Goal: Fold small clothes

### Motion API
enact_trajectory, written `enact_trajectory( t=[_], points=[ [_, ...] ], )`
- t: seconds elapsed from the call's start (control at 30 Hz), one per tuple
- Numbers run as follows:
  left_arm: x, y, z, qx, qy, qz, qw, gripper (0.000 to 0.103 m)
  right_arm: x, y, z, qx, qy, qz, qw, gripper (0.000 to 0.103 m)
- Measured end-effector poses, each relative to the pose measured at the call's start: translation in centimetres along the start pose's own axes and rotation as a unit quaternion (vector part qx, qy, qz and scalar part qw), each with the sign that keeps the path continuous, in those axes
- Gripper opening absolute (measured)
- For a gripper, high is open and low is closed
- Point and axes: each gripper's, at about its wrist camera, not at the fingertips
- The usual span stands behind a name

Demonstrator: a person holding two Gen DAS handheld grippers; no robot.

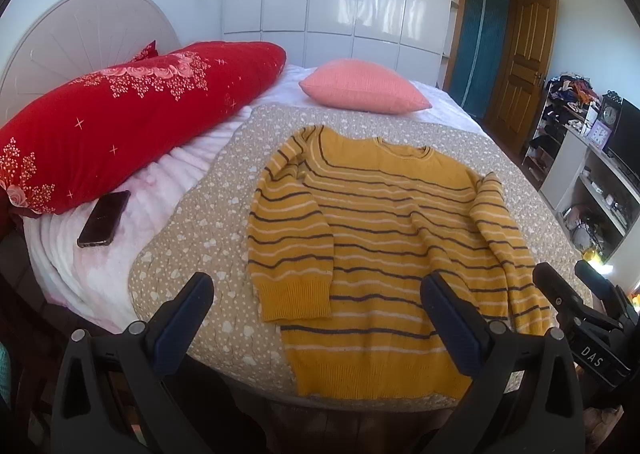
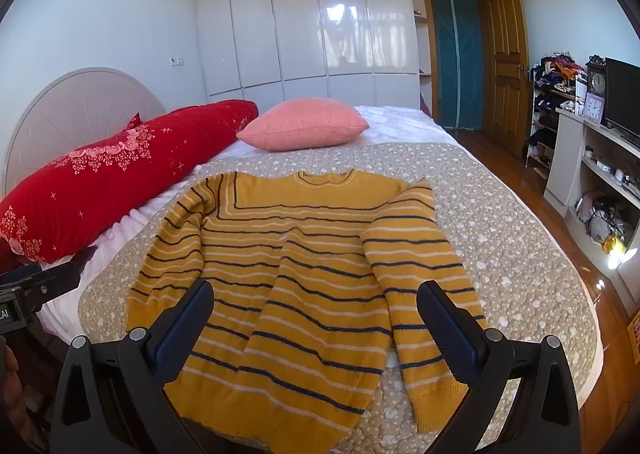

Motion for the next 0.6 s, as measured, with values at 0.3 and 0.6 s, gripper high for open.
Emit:
enact_trajectory(
  t=[0.3,0.6],
  points=[
    [-0.8,-0.6,0.5,-0.009,0.012,-0.001,0.9999,0.103,-1.1,-1.2,0.8,-0.021,0.023,0.001,1.0,0.103],
    [-2.1,-1.3,1.2,-0.019,0.027,-0.001,0.9995,0.103,-3.8,-2.3,2.9,-0.026,0.066,0.009,0.997,0.103]
  ],
)
Point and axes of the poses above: each gripper's, at about its wrist camera, not at the fingertips, and x roughly against the way its jaws point, y to its left, z to its underside, and after that the axes turned 14 degrees about -z, right-handed
